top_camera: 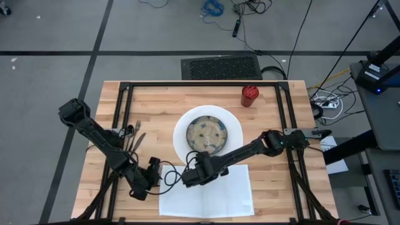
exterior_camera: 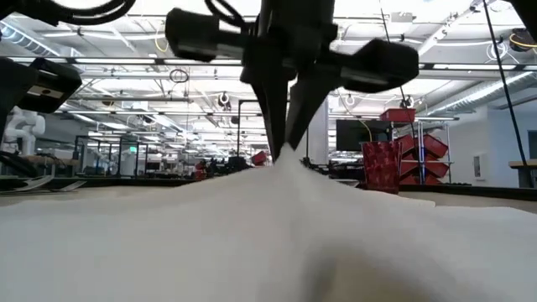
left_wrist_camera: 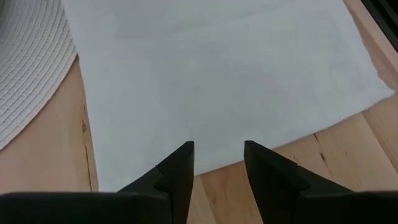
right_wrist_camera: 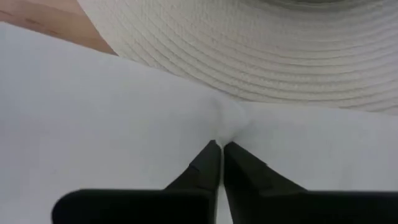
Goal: Set table place
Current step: Fold the white table napkin
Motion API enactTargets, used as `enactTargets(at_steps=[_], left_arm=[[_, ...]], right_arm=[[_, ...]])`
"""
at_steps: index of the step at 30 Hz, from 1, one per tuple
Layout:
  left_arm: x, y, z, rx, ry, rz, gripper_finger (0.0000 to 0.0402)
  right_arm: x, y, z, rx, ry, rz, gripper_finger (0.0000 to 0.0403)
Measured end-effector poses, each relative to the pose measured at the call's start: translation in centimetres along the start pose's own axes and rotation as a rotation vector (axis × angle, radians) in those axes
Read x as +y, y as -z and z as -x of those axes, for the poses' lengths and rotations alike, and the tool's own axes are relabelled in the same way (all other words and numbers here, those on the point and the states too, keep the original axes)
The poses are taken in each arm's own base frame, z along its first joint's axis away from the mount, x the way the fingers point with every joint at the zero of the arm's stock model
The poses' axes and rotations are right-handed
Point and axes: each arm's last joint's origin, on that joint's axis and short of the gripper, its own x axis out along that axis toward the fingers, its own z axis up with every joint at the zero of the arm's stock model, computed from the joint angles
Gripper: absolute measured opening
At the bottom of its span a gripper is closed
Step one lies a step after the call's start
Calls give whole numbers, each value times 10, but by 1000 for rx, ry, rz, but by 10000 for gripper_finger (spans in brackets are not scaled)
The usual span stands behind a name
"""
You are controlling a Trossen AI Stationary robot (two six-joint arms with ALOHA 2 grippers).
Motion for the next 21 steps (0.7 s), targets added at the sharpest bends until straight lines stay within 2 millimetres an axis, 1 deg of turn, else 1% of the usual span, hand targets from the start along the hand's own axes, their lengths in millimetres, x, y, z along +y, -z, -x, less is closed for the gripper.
enactTargets(at_steps=[3, 6, 9, 13, 16, 19, 21], left_arm=[[0, 0, 0, 0, 0, 0, 128], [0, 0, 0, 0, 0, 0, 128], [0, 0, 0, 1, 0, 1, 128], [0, 0, 0, 1, 0, 1, 128], [0, 0, 0, 1, 0, -1, 128], [0, 0, 0, -2, -9, 0, 128], [0, 0, 0, -4, -11, 1, 128]], right_arm=[[-1, 4, 2, -21, -5, -12, 28], [-2, 12, 3, -22, -10, -22, 64], [-3, 25, 5, -53, -42, -41, 105], [1, 46, 6, -32, -124, -60, 151], [3, 60, -3, 1, -137, -77, 162], [2, 69, -14, 1, -118, -87, 156], [1, 70, -14, 2, -118, -90, 148]])
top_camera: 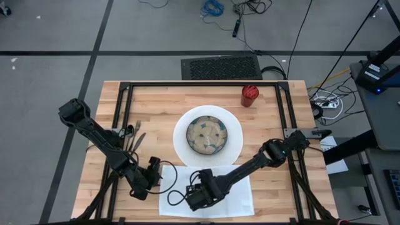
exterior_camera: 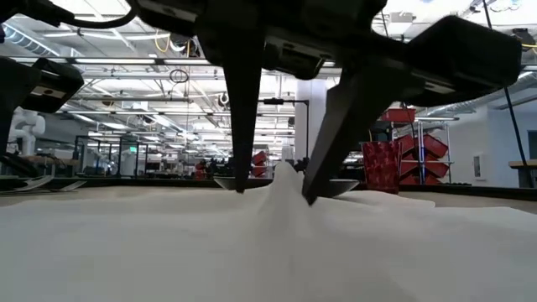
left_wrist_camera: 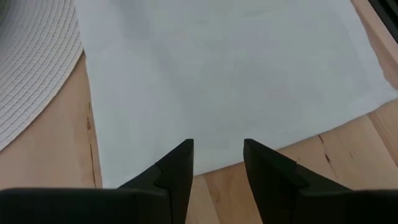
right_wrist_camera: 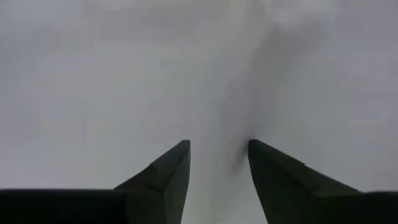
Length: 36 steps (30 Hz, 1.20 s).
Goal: Set table place
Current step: Fold the white table napkin
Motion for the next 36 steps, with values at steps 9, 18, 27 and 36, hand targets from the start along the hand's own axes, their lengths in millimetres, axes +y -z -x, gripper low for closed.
enactTargets(at_steps=[9, 18, 27, 36], left_arm=[[0, 0, 0, 0, -1, 0, 128], [0, 0, 0, -1, -2, -6, 128], [0, -1, 0, -10, -11, -23, 128], [0, -2, 0, -31, -24, -32, 128]], right_arm=[[-1, 6, 1, 46, 3, 6, 135], [-6, 41, 16, 201, -40, 26, 135], [-5, 56, 12, 204, -109, 13, 134], [-3, 53, -8, 196, -84, 66, 134]])
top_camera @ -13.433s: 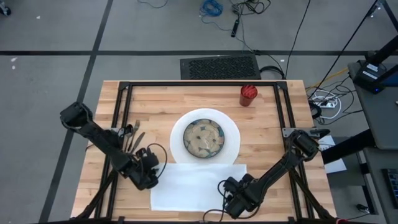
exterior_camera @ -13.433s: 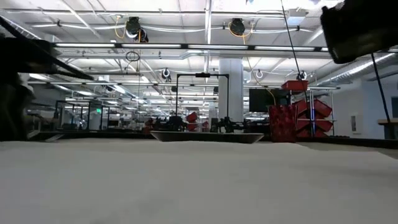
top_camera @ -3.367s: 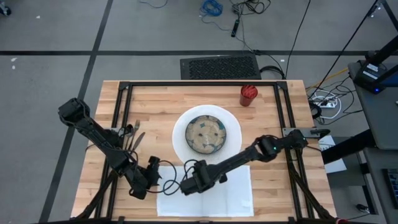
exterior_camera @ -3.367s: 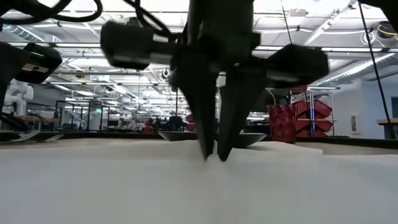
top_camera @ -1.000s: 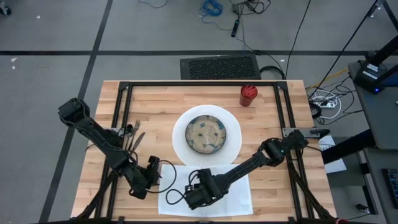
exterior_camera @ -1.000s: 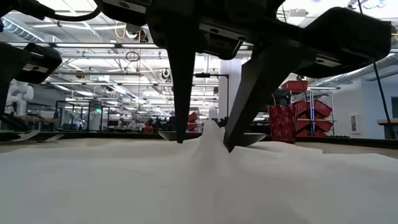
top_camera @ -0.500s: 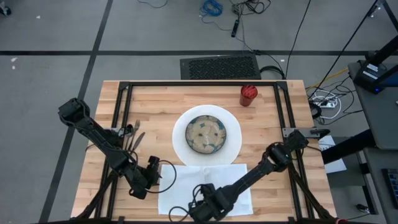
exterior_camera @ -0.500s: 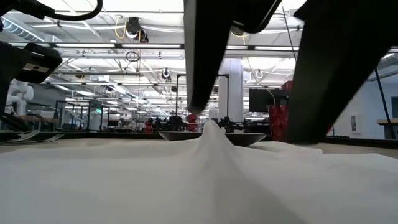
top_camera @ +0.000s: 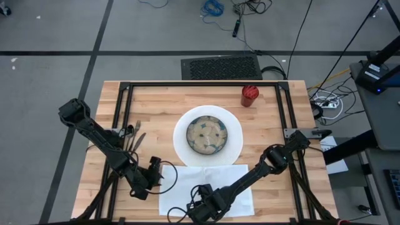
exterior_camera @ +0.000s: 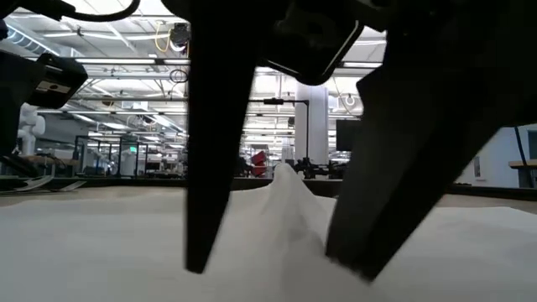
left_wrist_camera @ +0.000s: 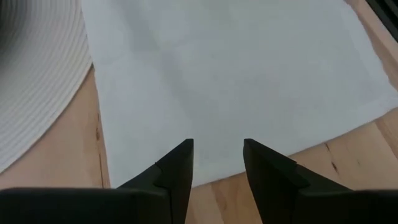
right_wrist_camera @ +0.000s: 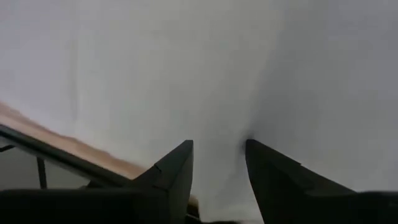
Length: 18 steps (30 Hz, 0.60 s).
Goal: Set table place
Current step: Fold the white table napkin
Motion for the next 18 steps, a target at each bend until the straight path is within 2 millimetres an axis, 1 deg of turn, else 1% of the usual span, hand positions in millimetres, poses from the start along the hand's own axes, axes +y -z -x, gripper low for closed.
enactTargets(at_steps=[5, 7, 11, 13, 16, 18], left_arm=[[0, -6, -1, -62, -1, -39, 128], [0, -8, -1, -73, 1, -43, 128], [1, -8, -1, -76, -1, -49, 128], [1, -8, -1, -76, -1, -50, 128], [1, -8, -1, -76, -2, -58, 128], [1, -8, -1, -76, -1, -59, 128]], right_arm=[[-5, -4, -1, -21, 60, 13, 128], [-6, -5, -1, -23, 71, 12, 114], [-7, -5, -1, -17, 81, 12, 73], [-6, -4, -1, -6, 73, 11, 61], [-2, -3, -1, 13, 39, 18, 57], [1, -2, -1, 24, 10, 52, 61]])
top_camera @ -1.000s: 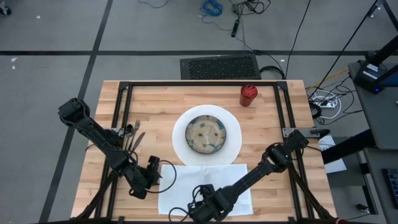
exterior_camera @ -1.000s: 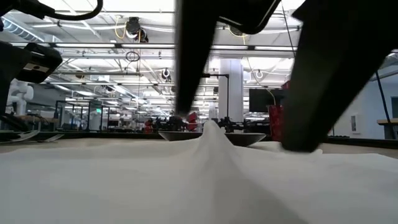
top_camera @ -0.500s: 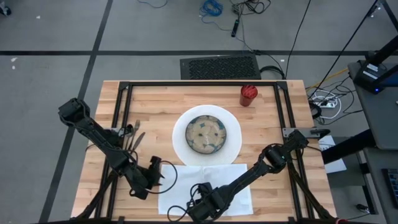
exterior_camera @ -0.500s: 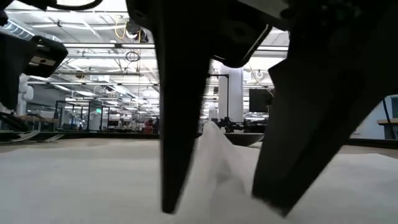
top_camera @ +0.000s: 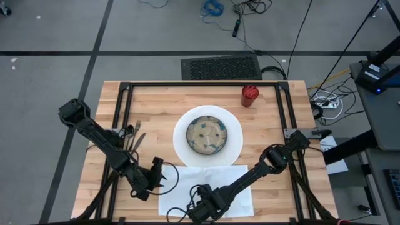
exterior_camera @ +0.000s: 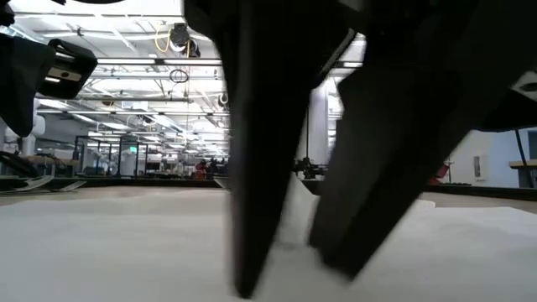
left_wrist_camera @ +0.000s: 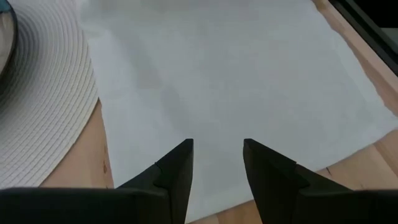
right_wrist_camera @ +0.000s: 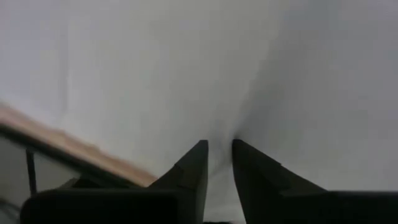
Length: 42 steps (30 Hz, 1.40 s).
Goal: Set table place
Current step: Fold the white table napkin
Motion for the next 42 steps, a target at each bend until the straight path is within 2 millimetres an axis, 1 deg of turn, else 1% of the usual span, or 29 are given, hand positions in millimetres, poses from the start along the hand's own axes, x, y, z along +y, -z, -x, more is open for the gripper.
enactTargets(at_steps=[3, 7, 8, 12, 14, 17, 19, 26, 30, 36, 39, 42], left_arm=[[0, 0, 0, 0, 0, -1, 128], [0, 0, 0, 0, -1, -5, 128], [0, 0, 0, -2, -7, -7, 128], [4, -5, -1, -49, -51, 2, 128], [9, -11, -2, -94, -63, 1, 128], [22, -20, -7, -156, -93, 6, 128], [35, -25, -11, -182, -99, 1, 128], [76, -42, -23, -300, -24, -89, 128], [94, -57, -38, -305, 16, -142, 139], [113, -77, -66, -303, 42, -250, 193], [119, -78, -80, -290, 59, -296, 217], [124, -77, -95, -296, 81, -344, 230]], right_arm=[[0, 0, 0, 0, 1, 7, 58], [-1, -1, 0, -4, 12, 13, 12], [-1, -1, 0, -5, 15, 21, 7], [-3, -2, 2, -12, 39, 43, 1], [-4, -2, 11, -21, 72, 70, 1], [-4, 0, 28, -31, 104, 119, 0], [-7, 2, 35, -45, 139, 158, 0], [-19, 13, 37, -72, 229, 322, 0], [-22, 14, 36, -75, 255, 377, 0], [-21, 11, 36, -76, 257, 471, 0], [-22, 11, 36, -79, 271, 503, 0], [-22, 10, 36, -76, 276, 538, 0]])
